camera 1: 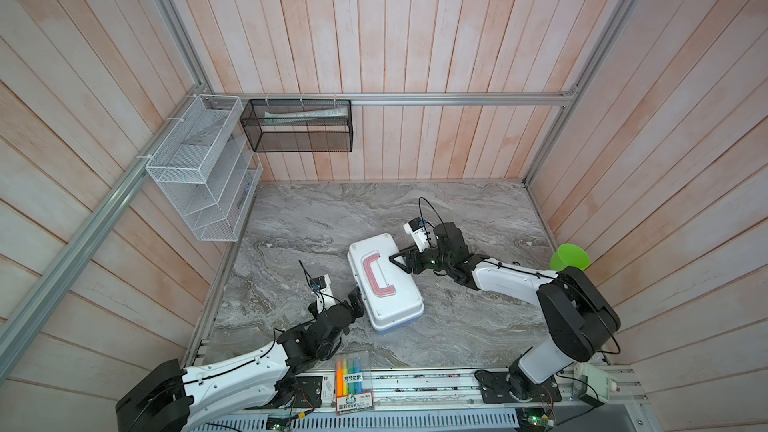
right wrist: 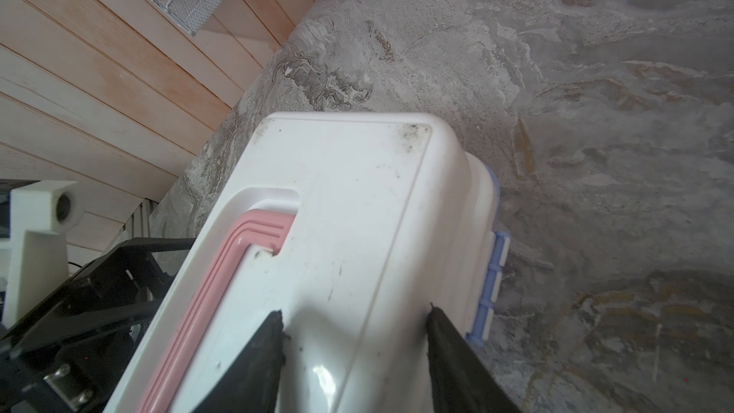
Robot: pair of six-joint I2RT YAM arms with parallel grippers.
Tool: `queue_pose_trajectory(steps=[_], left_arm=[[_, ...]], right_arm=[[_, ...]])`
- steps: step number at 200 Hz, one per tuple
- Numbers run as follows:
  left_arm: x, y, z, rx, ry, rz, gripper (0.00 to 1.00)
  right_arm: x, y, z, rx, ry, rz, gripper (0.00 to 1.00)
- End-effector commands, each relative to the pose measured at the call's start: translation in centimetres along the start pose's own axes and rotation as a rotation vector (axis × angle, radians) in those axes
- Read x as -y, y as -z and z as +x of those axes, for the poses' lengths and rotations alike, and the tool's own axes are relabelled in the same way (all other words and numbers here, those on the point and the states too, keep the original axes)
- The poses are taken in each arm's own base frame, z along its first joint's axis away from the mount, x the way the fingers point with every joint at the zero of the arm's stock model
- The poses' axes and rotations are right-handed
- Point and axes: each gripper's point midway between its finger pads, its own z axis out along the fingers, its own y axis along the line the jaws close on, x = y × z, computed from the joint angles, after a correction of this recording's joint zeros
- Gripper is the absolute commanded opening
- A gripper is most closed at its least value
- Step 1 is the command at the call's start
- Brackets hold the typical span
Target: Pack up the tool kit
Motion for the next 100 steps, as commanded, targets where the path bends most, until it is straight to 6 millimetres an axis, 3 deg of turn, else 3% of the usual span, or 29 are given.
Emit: queue_pose_trajectory(steps=[1,15,46,80,100], left_arm=[[-2.5,0.5,2.1,-0.127,-0.044,-0.122,1.00],[-3.2,0.9,3.4,-0.199,-0.053,-0.138,1.00],[-2.2,1.3,5.8,-0.284,-0.047,-0.072,1.00],[0.3,0.6,6.8,-0.263,-0.115,0.075,1.00],[0.3,0.1,7.1,-0.244,-0.133,0.082,1.00]], right_arm=[[1.4,-0.5,7.6,-0.234,-0.097,0.045,0.54],[1.4,-0.4,7.6,-0.231,-0.093,0.045,0.54],[1.5,-0.7,7.4,-0.236,-0.087,0.045,0.54],[1.4,-0.8,7.3,-0.236,-0.081,0.042,0.55],[1.6,-0.7,7.4,-0.237,-0.082,0.046,0.54]])
